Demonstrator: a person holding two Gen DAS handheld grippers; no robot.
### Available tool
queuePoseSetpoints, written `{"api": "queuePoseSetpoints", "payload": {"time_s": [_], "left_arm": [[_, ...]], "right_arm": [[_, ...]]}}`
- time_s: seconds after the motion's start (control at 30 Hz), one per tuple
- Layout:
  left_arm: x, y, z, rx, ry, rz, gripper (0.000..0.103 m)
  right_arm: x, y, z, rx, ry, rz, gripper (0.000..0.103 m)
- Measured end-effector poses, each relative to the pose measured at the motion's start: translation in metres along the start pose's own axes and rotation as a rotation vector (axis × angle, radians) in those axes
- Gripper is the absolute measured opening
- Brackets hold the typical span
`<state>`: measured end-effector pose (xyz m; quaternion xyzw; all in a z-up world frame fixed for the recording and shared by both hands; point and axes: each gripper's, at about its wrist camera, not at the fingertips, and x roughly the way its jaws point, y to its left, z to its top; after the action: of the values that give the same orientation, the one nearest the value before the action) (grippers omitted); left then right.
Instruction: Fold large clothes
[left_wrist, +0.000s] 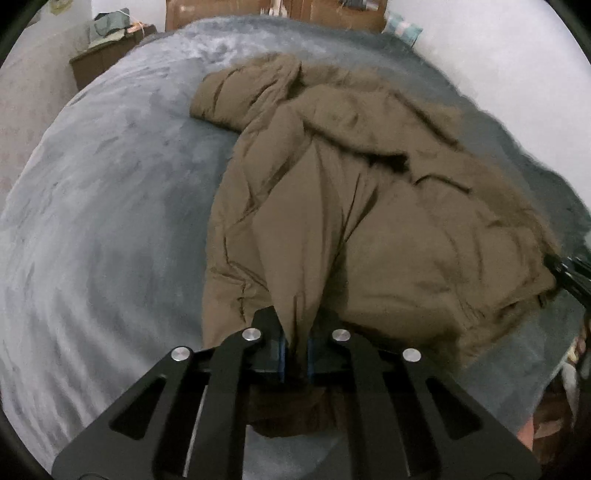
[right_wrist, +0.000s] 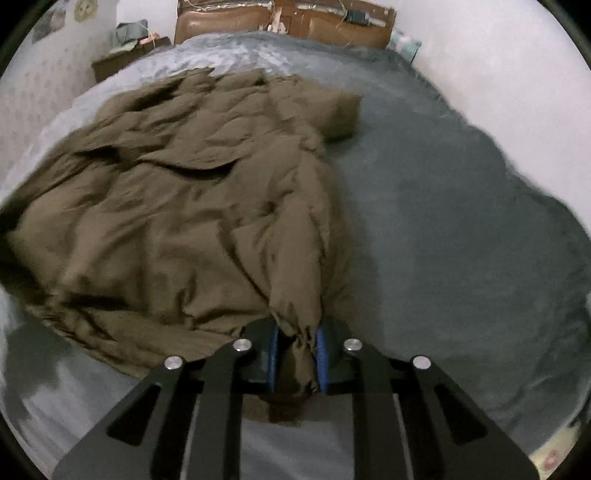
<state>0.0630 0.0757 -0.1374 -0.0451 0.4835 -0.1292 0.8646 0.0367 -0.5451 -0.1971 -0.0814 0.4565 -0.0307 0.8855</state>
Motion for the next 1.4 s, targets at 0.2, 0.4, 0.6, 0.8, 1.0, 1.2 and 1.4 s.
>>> {"api": "queuePoseSetpoints", "payload": {"time_s": [0.2,0.4,0.6,0.8,1.0,1.2,1.4], "left_arm": [[0.007,-0.022,-0.071,0.062,0.082,-0.018,0.011],[-0.012,-0.026,-0.061,0.084,0.005,0.086,0.076],[-0.032,-0.014,-0.02,0.044,-0.077,0.11,0.095],[0.025,0.001,-0.034,-0.01,0.112,0.104,0.039],[-0.012,-0.004,-0.053,-0.048,0.056,0.088,0.011],[0.01,-0.008,-0.085,0.024,0.077,0.088,0.021],[-0.004,0.005,-0.075,-0.021,0.01,0.103,0.061]], "right_arm": [[0.007,-0.053,-0.044,0.06,0.124,0.004,0.019],[-0.011,-0.063,-0.043,0.139,0.066,0.049,0.047],[-0.03,-0.07,-0.011,0.196,-0.04,0.093,0.065],[0.034,-0.06,-0.014,0.262,0.112,0.162,0.039],[-0.003,-0.046,-0.022,0.158,0.035,0.106,0.01],[0.026,-0.048,-0.058,0.042,0.114,-0.056,0.019],[0.006,-0.052,-0.041,0.109,0.065,-0.081,0.043]]}}
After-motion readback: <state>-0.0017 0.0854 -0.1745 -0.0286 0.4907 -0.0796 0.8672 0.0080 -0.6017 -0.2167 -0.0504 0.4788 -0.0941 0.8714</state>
